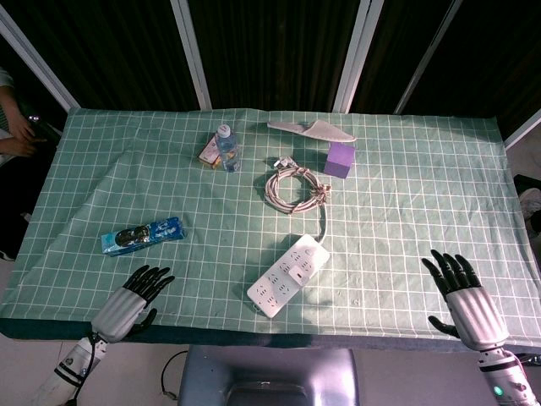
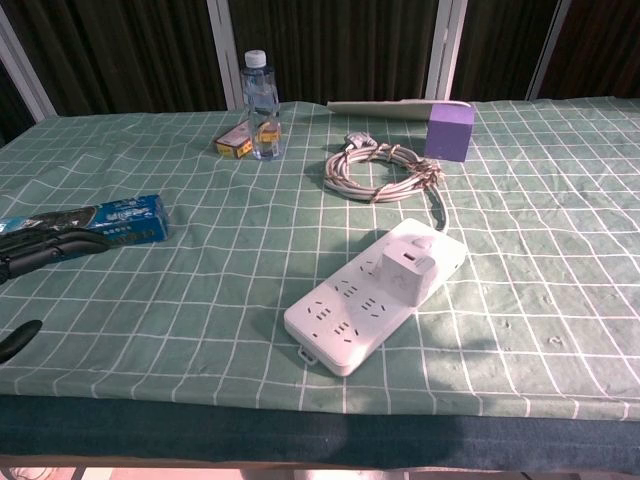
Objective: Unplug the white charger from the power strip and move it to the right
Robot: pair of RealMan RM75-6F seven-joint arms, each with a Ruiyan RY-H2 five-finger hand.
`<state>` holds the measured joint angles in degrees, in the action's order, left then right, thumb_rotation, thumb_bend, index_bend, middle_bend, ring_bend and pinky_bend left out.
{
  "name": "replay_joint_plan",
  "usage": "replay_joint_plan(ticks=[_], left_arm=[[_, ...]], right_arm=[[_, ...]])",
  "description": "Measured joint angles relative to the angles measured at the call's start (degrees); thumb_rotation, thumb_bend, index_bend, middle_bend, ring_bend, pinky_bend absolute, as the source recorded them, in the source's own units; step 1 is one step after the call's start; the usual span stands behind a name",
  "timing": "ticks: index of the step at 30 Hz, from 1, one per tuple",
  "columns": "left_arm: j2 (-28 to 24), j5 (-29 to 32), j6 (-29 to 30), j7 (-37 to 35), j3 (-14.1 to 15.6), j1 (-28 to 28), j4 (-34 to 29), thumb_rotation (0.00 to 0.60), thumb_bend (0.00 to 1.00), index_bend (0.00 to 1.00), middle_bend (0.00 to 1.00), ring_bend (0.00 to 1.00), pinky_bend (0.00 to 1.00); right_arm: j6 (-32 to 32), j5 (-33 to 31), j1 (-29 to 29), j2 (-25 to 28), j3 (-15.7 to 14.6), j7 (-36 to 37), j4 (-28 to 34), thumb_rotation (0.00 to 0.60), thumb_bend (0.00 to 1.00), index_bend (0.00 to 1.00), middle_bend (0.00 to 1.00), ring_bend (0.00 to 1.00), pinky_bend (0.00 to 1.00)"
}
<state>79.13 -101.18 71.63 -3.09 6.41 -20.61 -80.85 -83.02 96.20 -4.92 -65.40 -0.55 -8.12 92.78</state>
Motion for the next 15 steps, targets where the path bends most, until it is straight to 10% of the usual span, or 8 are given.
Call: replay_joint_plan(ticks=[15], left_arm=[[10.5,-1.5,-10.9,8.1,-2.6,-9.0,-8.5,0.600,0.90,0.00,0.02,0.00,0.03]], right_arm=[[18.8,-3.8,-12.9,-11.0,3.8,-15.3,4.4,0.600,0.19,0.00,0.00,0.00,0.00]])
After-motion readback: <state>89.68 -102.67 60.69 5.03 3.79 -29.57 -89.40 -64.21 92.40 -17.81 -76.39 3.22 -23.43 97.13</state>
